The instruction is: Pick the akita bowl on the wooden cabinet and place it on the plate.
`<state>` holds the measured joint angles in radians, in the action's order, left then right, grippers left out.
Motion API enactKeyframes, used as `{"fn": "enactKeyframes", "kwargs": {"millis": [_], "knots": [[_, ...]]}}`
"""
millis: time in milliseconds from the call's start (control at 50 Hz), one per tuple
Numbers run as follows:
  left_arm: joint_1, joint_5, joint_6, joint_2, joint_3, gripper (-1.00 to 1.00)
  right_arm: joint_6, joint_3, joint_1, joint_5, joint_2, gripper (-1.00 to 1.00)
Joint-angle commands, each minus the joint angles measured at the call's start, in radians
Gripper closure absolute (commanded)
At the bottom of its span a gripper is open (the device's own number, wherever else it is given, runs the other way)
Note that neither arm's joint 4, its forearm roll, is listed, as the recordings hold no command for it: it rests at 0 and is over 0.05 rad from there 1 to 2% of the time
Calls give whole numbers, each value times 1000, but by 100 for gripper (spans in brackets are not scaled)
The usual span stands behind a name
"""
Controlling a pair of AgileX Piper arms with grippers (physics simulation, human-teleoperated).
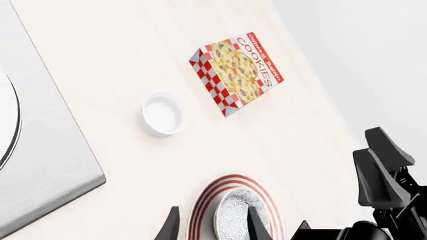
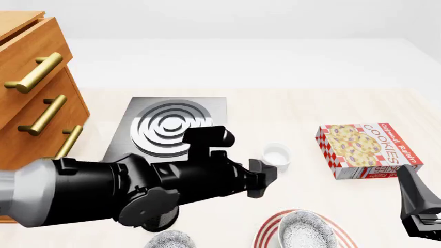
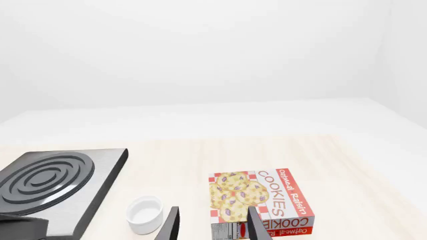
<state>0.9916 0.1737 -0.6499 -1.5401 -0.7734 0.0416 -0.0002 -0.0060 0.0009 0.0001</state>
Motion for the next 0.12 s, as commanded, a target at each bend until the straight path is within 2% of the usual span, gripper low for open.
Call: {"fn": "enactKeyframes", "kwargs": {"millis": [20,120], "knots": [[-31,17,0,27,32,-100,0,0,0,0,0,-100],[-52,16,10,45,46,-100,0,0,0,0,0,-100]]}}
